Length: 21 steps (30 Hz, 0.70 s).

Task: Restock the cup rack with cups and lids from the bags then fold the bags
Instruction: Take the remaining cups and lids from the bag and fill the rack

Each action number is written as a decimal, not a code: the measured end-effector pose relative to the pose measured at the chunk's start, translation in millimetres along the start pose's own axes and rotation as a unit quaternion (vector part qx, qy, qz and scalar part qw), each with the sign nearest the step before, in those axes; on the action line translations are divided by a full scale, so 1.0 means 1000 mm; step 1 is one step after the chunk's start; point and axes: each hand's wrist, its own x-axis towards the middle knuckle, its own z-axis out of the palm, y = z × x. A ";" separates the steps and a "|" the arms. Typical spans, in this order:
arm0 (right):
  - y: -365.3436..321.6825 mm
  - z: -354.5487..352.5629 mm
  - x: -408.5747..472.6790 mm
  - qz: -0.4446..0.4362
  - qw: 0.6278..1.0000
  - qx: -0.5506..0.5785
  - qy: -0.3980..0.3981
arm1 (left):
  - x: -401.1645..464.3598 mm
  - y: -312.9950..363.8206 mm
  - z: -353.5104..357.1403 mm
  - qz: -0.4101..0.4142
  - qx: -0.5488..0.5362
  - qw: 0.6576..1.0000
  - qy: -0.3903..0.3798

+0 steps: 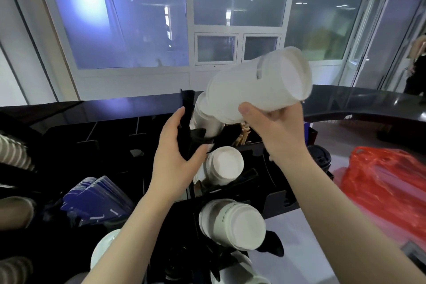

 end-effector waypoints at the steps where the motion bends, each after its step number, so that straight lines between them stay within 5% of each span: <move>1: -0.003 -0.003 -0.007 0.001 1.000 0.015 0.013 | -0.006 0.008 -0.003 0.002 -0.008 1.000 0.004; 8: -0.009 -0.004 -0.078 0.093 0.992 0.086 0.011 | -0.063 0.059 -0.019 -0.002 -0.111 0.992 -0.055; 21: -0.055 -0.027 -0.186 0.185 0.980 0.061 0.037 | -0.169 0.073 -0.037 -0.144 -0.185 0.970 -0.071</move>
